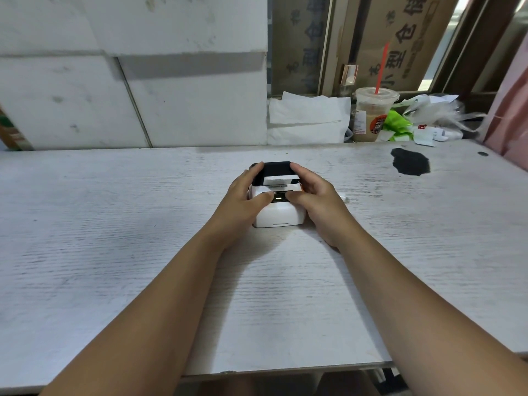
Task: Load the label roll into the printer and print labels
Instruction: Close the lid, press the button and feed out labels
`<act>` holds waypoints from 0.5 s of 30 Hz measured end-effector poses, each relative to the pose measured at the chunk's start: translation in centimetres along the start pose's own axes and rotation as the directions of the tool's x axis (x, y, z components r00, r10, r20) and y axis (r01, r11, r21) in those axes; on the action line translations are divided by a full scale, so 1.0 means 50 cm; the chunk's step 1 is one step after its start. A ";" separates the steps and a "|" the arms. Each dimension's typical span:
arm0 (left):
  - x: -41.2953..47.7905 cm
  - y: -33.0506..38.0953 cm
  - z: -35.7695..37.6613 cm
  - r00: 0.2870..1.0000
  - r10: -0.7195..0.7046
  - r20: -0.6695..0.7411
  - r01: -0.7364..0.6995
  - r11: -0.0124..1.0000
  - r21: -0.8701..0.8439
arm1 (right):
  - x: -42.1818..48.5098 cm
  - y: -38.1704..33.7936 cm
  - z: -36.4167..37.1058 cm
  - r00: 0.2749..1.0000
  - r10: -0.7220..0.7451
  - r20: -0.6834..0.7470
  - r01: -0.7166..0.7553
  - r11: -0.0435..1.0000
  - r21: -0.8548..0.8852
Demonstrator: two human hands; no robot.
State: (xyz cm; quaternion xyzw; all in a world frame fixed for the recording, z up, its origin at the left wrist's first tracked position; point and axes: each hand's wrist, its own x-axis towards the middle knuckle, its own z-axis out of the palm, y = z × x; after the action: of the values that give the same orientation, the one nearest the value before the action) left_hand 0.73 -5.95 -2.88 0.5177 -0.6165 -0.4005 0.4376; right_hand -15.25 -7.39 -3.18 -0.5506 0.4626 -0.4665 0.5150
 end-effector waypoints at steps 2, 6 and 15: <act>0.000 0.006 0.000 1.000 -0.002 0.006 0.002 1.000 -0.019 | 0.002 0.002 -0.001 1.000 -0.001 -0.001 0.001 1.000 0.007; 0.005 0.001 -0.001 1.000 -0.027 0.008 0.028 0.998 -0.050 | 0.004 0.001 0.000 1.000 -0.002 -0.004 0.002 1.000 0.023; 0.005 0.005 -0.001 1.000 -0.015 -0.015 0.014 0.999 -0.036 | 0.005 0.002 0.000 1.000 -0.016 0.017 0.015 1.000 0.023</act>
State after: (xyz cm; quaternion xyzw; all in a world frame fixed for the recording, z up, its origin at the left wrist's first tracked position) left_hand 0.67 -6.16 -2.59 0.5173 -0.6021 -0.4107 0.4486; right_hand -15.24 -7.67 -3.25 -0.5523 0.4487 -0.4709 0.5215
